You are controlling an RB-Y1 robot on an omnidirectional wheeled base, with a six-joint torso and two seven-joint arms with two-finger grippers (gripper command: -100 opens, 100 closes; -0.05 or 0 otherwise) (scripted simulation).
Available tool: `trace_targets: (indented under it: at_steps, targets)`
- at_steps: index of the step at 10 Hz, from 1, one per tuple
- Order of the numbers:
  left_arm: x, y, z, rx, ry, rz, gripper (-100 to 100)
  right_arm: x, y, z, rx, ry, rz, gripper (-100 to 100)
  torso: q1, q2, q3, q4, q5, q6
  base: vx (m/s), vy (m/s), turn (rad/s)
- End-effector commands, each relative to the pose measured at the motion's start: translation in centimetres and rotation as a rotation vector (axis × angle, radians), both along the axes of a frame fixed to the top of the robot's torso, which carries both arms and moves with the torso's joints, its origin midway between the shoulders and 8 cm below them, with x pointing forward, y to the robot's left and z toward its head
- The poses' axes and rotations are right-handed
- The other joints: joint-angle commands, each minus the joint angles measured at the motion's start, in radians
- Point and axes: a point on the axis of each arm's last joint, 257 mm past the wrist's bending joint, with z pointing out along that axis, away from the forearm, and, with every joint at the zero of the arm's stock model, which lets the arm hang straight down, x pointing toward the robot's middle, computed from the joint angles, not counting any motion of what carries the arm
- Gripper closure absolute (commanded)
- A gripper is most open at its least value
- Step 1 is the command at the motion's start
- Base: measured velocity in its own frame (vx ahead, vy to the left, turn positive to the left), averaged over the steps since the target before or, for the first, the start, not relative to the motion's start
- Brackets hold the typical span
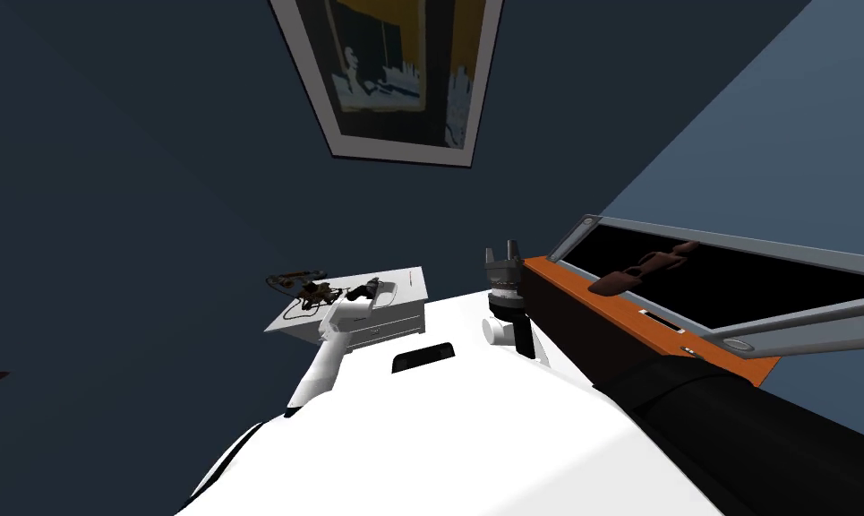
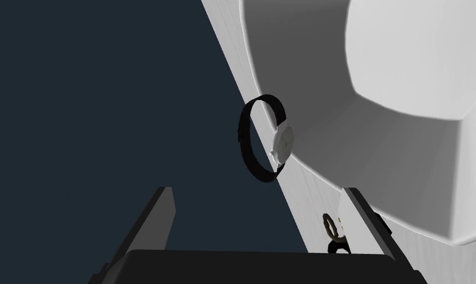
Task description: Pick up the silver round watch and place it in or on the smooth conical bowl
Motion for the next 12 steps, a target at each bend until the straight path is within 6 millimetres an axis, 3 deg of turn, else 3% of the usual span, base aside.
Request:
trace_targets:
  at_steps: [1,5,6,7,12]
  targets:
    - [0.1,2.1,1.1,0.001,0.0,0.015,-100,0.0,0.0,0.0,0.0,0.0,0.0,0,0.0,0.0,0.0,0.0,0.0,0.0,-0.056,-0.069,-0.092]
    - [0.8,6.7,4.0,0.001,-0.009,0.048,-100,0.0,0.0,0.0,0.0,0.0,0.0,0,0.0,0.0,0.0,0.0,0.0,0.0,-0.049,-0.077,-0.098]
    - [0.4,6.1,3.8,0.001,-0.009,0.043,-100,0.0,0.0,0.0,0.0,0.0,0.0,0,0.0,0.0,0.0,0.0,0.0,0.0,-0.018,-0.033,-0.012]
    - [0.3,6.2,3.8,0.002,-0.008,0.044,0,0.0,0.0,0.0,0.0,0.0,0.0,0,0.003,-0.001,-0.001,0.0,0.001,0.0,-0.004,-0.007,0.003]
    - [0.3,6.2,3.8,0.002,-0.008,0.043,0,0.0,0.0,0.0,0.0,0.0,0.0,0,0.006,-0.003,-0.002,-0.001,0.001,0.0,0.0,0.0,0.0]
